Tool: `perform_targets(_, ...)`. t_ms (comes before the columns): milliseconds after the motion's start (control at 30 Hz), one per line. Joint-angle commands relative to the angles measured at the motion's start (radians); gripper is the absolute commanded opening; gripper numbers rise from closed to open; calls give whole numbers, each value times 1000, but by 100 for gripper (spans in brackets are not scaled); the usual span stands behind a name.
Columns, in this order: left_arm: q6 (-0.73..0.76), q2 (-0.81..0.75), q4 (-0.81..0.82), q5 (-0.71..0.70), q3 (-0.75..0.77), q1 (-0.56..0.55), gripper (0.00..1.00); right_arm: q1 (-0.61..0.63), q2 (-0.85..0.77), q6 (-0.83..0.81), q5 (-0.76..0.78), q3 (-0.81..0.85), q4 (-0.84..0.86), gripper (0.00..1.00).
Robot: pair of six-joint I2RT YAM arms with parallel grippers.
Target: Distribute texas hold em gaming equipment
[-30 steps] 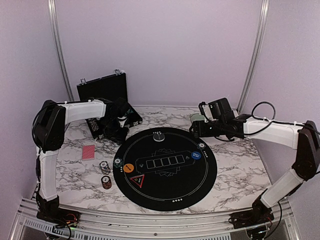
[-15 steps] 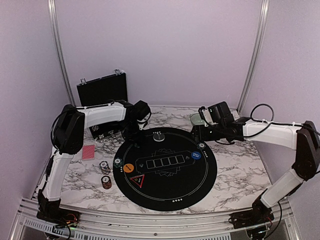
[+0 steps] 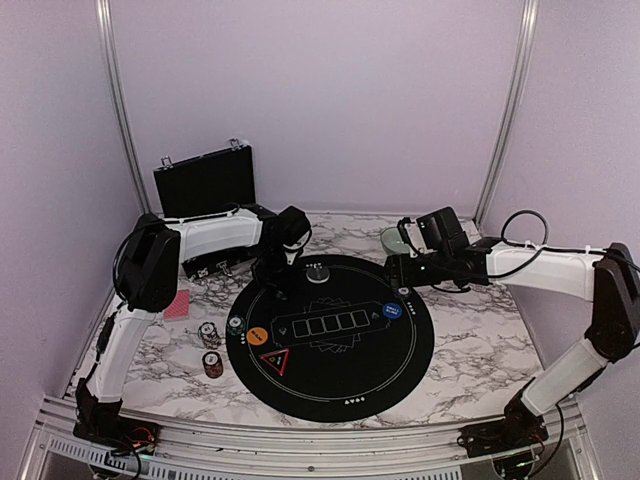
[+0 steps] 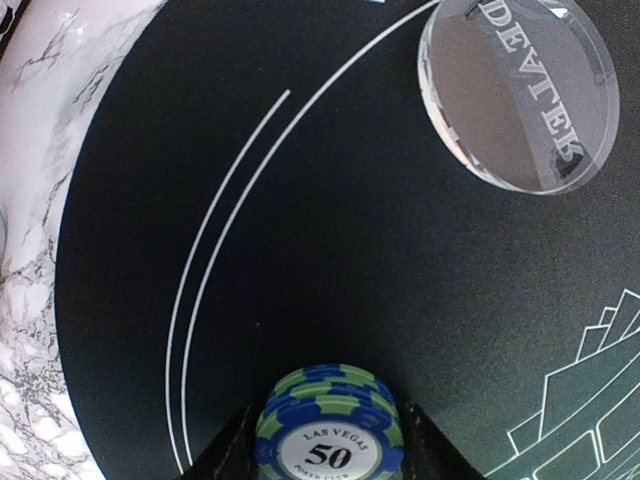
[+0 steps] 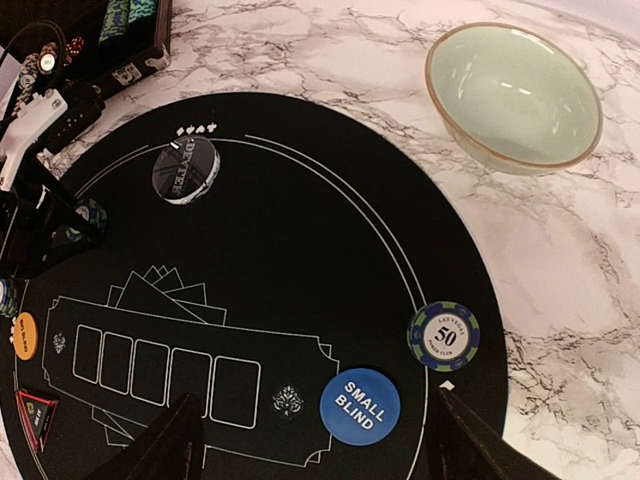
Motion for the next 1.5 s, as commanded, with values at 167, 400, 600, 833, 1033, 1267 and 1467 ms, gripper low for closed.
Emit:
perform_targets(167,2,-2,-39,-23,31,-5,66,12,-1,-5,-16,18,13,74)
perform_targets(400,12,-68,-37,-28,37,-4,80,22,16,2,-16,46,-1,74)
perform_targets(600,7,-184,-6,-19,-8,13,88,57,53,11,1,85,-11,74)
perform_targets(833,-26,-417,132,38,-232,88,92,143,158,15,42,196,-28,74)
perform_targets(1033,-51,-636,239,78,-460,192,92,225,309,4,60,354,-73,73)
perform_targets(1267,-47,-823,303,106,-671,299,93,277,493,-11,60,568,-136,74)
perform_targets(1467,-39,-911,344,118,-784,354,93,299,633,-23,49,741,-193,73)
